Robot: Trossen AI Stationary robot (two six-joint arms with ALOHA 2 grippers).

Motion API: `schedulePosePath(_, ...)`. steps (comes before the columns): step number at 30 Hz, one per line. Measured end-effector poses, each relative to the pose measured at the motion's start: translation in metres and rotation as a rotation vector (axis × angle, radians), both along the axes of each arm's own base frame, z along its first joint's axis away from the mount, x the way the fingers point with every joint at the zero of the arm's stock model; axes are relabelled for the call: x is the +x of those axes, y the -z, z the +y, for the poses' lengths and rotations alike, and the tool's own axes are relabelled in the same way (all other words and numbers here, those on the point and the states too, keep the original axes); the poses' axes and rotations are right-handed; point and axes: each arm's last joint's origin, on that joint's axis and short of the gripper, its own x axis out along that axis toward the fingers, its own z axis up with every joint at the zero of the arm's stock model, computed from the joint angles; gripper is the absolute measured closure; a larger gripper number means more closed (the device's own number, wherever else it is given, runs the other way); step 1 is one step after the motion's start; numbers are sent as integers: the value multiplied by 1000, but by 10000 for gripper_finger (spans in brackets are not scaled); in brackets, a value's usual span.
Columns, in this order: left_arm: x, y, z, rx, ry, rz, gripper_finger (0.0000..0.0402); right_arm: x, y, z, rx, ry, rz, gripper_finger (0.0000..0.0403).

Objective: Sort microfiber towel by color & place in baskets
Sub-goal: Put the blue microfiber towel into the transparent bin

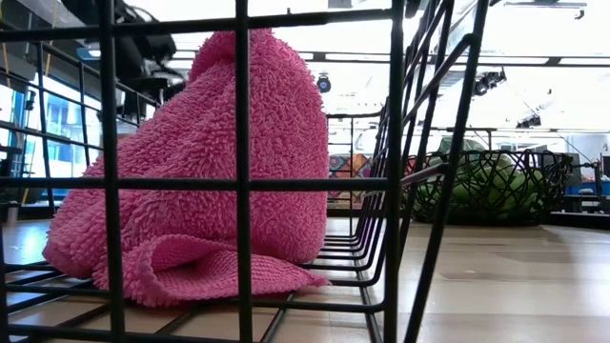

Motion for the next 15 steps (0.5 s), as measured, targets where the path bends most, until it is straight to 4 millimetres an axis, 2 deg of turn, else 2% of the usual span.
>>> schedulePosePath(5,-4,-40,0,151,41,-27,229,-1,-3,0,-32,6,-28,126)
schedulePosePath(8,-4,-61,-8,273,119,-38,229,-2,-5,1,-71,16,-51,126)
schedulePosePath(11,-1,-79,-27,447,245,-95,229,-2,-6,1,-113,30,-53,126)
schedulePosePath(15,-2,-86,-59,608,342,-208,229,-2,-5,1,-133,40,-42,126)
